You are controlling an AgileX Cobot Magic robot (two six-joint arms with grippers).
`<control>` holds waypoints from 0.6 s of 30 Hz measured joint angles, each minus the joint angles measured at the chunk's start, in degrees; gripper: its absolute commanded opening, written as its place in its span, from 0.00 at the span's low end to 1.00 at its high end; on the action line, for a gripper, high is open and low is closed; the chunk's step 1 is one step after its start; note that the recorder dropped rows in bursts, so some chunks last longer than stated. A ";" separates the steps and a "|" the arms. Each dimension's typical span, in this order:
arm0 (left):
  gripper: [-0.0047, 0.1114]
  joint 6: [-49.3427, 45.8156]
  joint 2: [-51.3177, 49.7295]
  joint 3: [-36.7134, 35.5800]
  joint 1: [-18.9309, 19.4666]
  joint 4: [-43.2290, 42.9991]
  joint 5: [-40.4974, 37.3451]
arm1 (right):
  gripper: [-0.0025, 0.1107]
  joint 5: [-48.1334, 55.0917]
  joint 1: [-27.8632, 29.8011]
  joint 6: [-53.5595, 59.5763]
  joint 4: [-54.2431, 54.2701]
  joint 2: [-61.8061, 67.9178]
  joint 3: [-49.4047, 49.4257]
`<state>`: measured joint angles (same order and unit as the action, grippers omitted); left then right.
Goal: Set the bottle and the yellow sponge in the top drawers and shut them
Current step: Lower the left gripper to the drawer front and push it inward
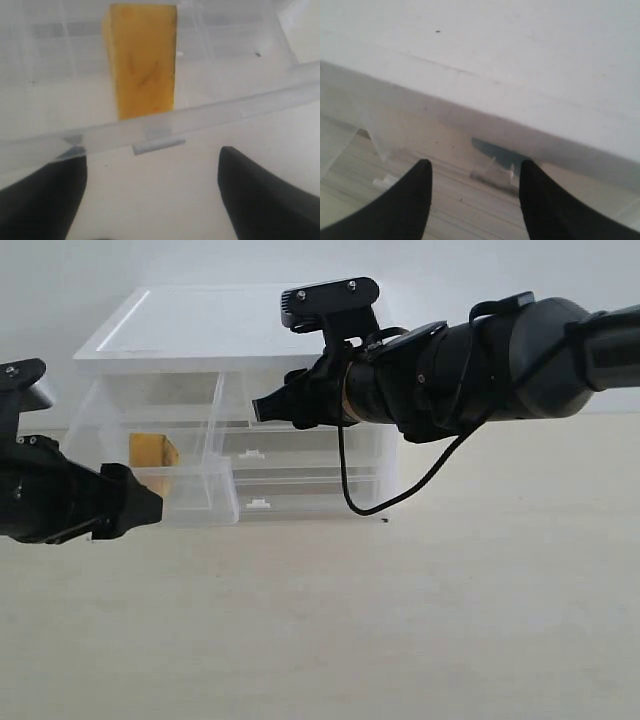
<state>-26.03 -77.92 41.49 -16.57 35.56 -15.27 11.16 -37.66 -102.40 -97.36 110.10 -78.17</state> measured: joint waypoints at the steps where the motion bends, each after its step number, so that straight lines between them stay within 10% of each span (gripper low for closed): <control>1: 0.63 -0.04 -0.58 0.00 0.00 0.00 1.20 | 0.45 0.00 0.00 0.00 0.00 0.00 0.00; 18: 0.63 -0.58 -2.68 8.27 0.00 0.00 6.18 | 0.45 -0.15 0.00 0.00 0.00 0.00 0.00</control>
<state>-26.61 -80.60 49.77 -16.57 35.56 -9.09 11.01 -37.66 -102.40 -97.36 110.10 -78.17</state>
